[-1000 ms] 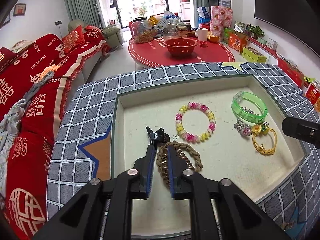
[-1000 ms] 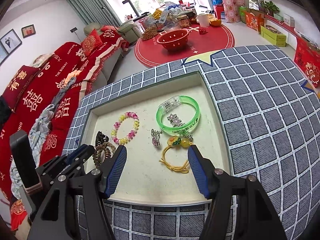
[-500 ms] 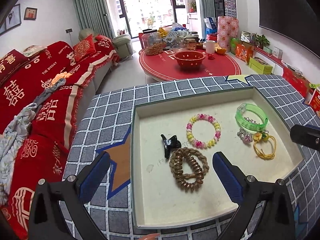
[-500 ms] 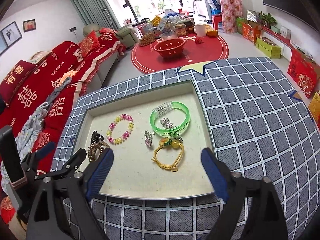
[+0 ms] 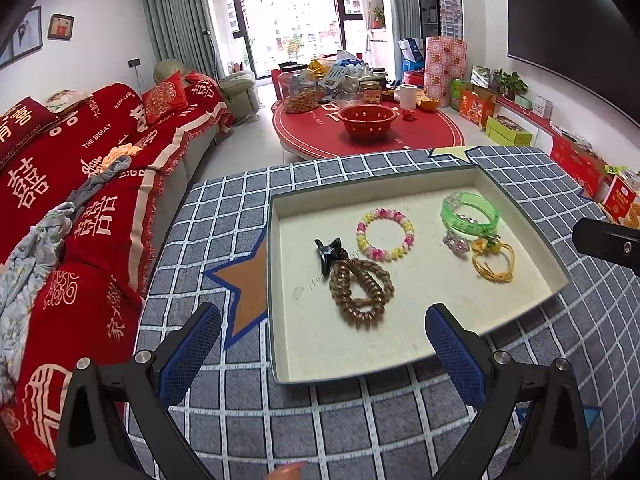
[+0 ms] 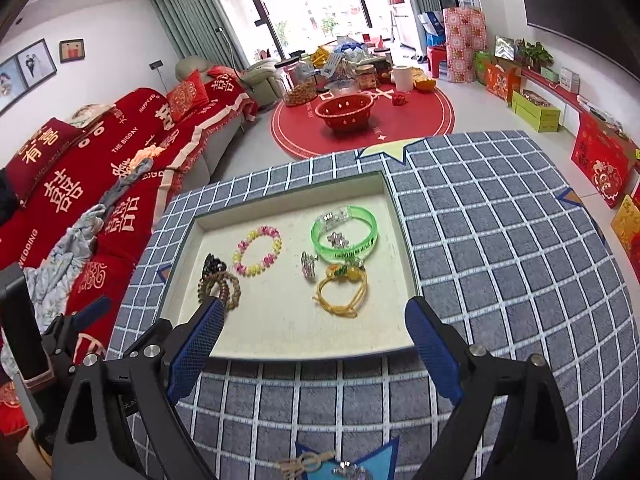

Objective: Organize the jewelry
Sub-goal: 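Withdraw both open tools toward the blue star mat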

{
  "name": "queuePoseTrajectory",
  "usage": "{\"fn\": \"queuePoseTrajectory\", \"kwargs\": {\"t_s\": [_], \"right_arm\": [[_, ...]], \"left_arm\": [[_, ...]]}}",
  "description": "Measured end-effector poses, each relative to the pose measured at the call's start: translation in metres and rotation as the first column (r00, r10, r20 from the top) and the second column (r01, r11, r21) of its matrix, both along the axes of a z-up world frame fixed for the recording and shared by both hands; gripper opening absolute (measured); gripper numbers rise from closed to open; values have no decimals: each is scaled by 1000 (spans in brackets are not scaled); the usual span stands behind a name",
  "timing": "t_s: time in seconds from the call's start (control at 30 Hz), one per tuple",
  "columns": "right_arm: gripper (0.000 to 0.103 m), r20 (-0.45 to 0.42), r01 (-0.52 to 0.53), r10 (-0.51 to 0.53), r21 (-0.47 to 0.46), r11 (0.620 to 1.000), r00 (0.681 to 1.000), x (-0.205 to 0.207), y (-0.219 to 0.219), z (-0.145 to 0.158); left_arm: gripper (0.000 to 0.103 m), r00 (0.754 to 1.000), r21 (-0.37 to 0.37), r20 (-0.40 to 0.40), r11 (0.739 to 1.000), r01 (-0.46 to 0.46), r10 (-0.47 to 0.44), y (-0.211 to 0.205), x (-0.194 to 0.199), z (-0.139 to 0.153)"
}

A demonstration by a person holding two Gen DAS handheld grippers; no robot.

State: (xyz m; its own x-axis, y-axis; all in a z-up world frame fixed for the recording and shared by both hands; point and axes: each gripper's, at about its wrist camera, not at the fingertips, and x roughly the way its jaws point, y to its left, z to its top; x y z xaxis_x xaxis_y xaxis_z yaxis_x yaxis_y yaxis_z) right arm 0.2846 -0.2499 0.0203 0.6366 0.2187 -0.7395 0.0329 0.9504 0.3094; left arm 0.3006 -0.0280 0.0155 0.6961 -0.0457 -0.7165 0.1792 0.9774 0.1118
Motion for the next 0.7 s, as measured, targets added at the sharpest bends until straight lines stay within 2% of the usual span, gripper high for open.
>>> {"fn": "queuePoseTrajectory", "kwargs": {"t_s": [0.3, 0.47, 0.7], "right_arm": [[93, -18, -36, 36, -6, 999, 999, -39, -6, -1], [93, -34, -55, 54, -7, 998, 998, -62, -11, -5], [93, -72, -81, 78, -52, 995, 994, -90, -12, -23]], "left_arm": [[103, 1000, -36, -22, 999, 19, -19, -1, -32, -2], [103, 994, -67, -67, 994, 82, -87, -8, -56, -15], [103, 984, -62, -121, 990, 126, -132, -20, -82, -39]]}}
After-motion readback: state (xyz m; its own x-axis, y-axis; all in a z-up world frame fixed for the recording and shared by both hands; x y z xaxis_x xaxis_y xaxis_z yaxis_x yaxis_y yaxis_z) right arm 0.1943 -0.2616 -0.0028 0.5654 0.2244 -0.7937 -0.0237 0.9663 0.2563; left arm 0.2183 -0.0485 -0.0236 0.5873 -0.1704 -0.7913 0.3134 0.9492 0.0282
